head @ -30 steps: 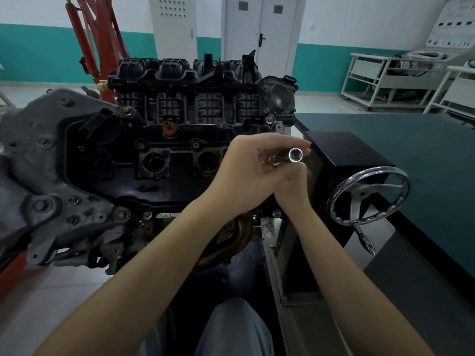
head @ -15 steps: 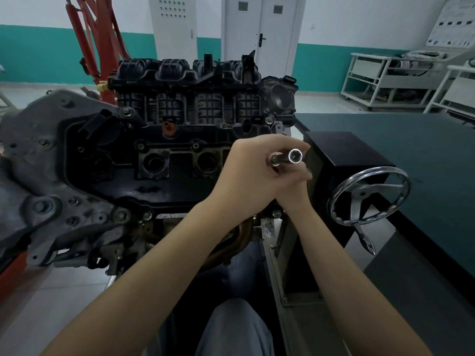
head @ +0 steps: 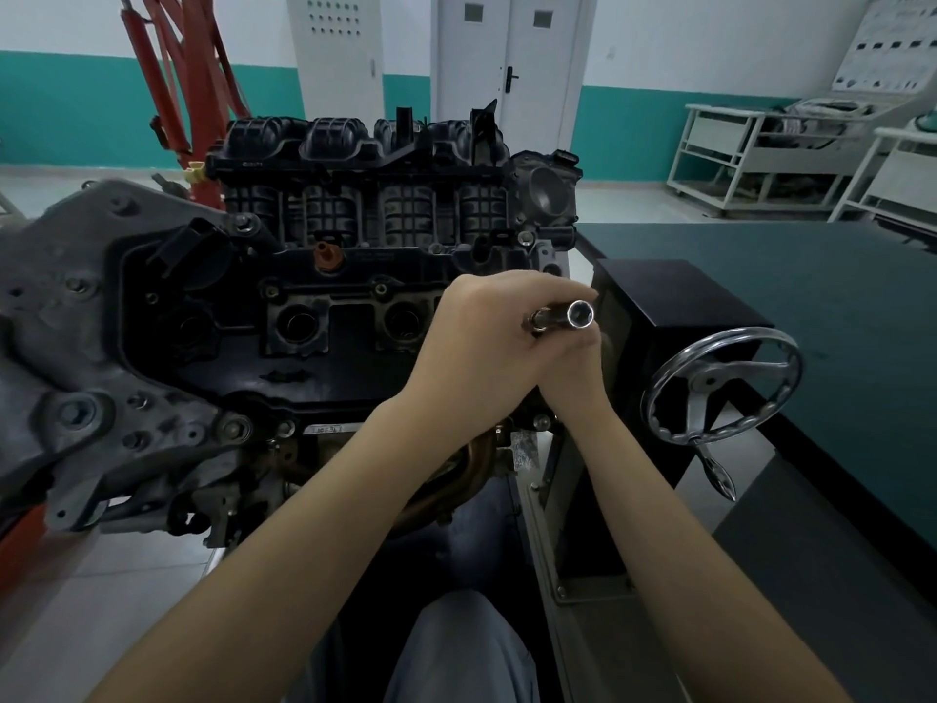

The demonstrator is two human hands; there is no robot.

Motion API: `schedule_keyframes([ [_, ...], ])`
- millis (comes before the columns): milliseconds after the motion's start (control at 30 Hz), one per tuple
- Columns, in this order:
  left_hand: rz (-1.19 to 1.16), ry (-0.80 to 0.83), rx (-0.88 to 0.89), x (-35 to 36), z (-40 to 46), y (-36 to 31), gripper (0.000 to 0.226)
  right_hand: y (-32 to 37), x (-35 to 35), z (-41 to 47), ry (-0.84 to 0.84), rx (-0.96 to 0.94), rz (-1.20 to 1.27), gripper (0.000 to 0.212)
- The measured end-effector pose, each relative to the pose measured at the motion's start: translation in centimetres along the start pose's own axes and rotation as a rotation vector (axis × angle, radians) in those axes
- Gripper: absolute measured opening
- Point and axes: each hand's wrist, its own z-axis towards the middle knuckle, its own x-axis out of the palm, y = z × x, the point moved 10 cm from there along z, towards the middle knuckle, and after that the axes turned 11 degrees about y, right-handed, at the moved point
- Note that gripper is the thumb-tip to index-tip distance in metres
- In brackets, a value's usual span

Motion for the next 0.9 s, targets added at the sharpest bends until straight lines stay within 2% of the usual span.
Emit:
schedule_keyframes([
  [100, -0.127, 0.054, -0.041, 0.6, -0.1, 0.8, 0.031, -0.5, 0.0, -0.1, 0.019, -0.01, -0.002, 0.02],
  [200, -0.253, 0.119, -0.073, 1.0, -0.1, 1.3, 0.035, -0.9, 0.2, 0.1, 0.049, -0.012, 0.009, 0.042],
  [300, -0.148, 0.077, -0.072, 0.6, 0.0, 1.1, 0.032, -0.5, 0.1, 0.1, 0.027, -0.021, 0.05, 0.029],
  [400, -0.077, 0.003, -0.051, 0.0, -0.2, 0.7, 0.024, -0.8, -0.1, 0.0, 0.011, -0.002, 0.032, 0.033],
  [467, -0.129, 0.012, -0.062, 0.1, -0.3, 0.8, 0.025, -0.9, 0.0, -0.1, 0.029, 0.0, 0.033, 0.03],
  [600, -0.288, 0.12, -0.105, 1.0, -0.2, 1.2, 0.034, -1.1, -0.2, -0.1, 0.024, -0.013, -0.037, 0.052],
  [667, -0.208, 0.12, -0.093, 1.0, -0.1, 0.7, 0.032, -1.1, -0.4, -0.3, -0.003, -0.005, -0.008, 0.044],
  [767, -0.064, -0.001, -0.072, 0.1, -0.1, 0.2, 0.023, -0.8, -0.3, -0.3, -0.013, -0.02, -0.017, 0.041],
  [833, -0.093, -0.02, -0.085, 0.0, -0.1, 0.4, 0.022, -0.6, 0.1, -0.2, 0.023, 0.001, -0.008, 0.027],
  [900, -0.19, 0.036, -0.118, 0.5, -0.1, 1.0, 0.026, -1.0, 0.1, -0.1, 0.042, 0.0, -0.012, 0.034],
])
